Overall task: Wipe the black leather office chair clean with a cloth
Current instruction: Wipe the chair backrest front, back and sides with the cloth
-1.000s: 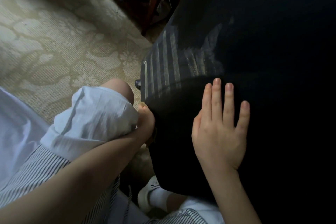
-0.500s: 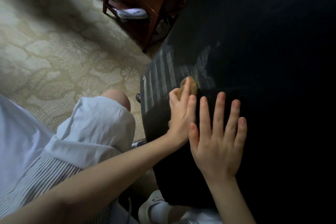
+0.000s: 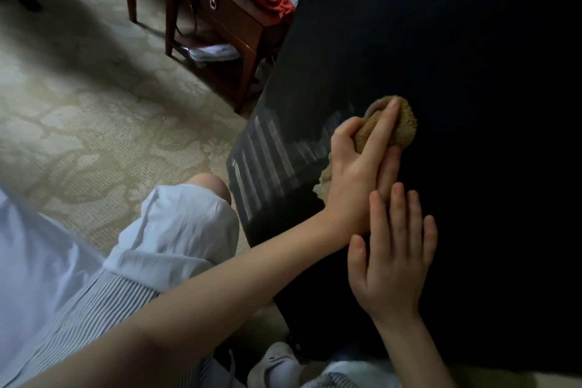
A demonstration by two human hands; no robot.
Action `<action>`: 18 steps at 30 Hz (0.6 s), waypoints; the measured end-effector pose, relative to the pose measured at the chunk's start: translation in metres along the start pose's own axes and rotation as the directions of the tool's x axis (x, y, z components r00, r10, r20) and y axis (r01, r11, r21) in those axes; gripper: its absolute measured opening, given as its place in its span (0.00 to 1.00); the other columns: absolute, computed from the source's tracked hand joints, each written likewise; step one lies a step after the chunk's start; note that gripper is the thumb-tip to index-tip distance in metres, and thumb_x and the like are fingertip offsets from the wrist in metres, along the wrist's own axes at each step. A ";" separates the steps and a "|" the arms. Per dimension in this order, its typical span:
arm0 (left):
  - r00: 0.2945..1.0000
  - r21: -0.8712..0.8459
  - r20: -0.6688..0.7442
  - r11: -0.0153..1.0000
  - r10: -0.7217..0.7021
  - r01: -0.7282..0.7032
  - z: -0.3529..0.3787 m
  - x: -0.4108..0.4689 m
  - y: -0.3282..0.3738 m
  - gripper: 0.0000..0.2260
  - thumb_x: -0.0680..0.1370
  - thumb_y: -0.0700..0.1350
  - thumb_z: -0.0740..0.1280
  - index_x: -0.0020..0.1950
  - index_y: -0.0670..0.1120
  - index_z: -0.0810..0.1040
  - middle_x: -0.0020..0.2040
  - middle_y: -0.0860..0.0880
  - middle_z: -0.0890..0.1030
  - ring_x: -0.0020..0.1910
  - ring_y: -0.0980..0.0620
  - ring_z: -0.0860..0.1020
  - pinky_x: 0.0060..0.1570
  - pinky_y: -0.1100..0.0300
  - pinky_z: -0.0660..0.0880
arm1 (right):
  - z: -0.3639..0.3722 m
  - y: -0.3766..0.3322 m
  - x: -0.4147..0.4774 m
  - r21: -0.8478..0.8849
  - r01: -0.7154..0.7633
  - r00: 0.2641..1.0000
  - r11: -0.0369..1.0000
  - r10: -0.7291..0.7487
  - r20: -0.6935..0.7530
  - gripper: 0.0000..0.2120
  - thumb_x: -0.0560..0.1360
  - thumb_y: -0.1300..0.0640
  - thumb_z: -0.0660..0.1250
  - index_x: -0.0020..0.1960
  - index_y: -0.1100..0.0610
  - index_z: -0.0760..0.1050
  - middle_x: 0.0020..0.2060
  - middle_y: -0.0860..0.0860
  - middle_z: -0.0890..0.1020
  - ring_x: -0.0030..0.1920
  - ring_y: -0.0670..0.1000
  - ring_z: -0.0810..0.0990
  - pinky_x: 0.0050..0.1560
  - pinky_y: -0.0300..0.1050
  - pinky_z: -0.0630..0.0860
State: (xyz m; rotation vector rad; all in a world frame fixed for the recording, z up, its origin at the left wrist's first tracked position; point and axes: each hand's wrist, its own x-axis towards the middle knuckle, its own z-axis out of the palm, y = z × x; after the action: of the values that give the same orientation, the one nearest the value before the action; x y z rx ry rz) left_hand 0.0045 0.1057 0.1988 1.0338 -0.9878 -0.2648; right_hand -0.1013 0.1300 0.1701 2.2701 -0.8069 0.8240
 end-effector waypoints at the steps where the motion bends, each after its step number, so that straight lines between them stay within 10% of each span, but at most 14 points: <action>1: 0.998 0.039 -0.063 0.999 0.007 -0.005 0.001 0.004 0.002 0.20 0.79 0.49 0.55 0.70 0.57 0.58 0.56 0.61 0.54 0.61 0.57 0.61 0.63 0.63 0.61 | -0.004 0.000 0.002 0.007 -0.020 1.000 1.000 0.020 -0.019 0.23 0.81 0.50 0.47 0.75 0.56 0.56 0.70 0.57 0.63 0.76 0.50 0.48 0.74 0.50 0.45; 6: 0.908 0.027 -0.415 0.998 -0.048 0.065 -0.013 0.048 0.004 0.21 0.79 0.44 0.57 0.72 0.45 0.64 0.55 0.45 0.65 0.56 0.51 0.68 0.61 0.63 0.65 | -0.016 0.000 0.011 -0.067 0.009 0.998 0.998 -0.013 -0.068 0.21 0.79 0.54 0.52 0.72 0.57 0.62 0.71 0.52 0.63 0.76 0.51 0.50 0.74 0.51 0.41; 18: 0.950 0.131 -0.313 0.990 -0.005 0.048 0.014 0.040 -0.012 0.22 0.80 0.47 0.52 0.73 0.42 0.62 0.75 0.41 0.58 0.75 0.47 0.53 0.74 0.54 0.50 | 0.013 0.013 0.025 -0.372 0.027 0.995 0.928 -0.060 -0.079 0.24 0.81 0.53 0.52 0.75 0.59 0.58 0.71 0.52 0.65 0.76 0.50 0.50 0.73 0.52 0.43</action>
State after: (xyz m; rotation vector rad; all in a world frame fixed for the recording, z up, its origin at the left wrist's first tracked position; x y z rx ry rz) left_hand 0.0193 0.0669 0.2140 1.1739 -0.7122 -0.0514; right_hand -0.0904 0.1042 0.1840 1.8968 -0.7931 0.6807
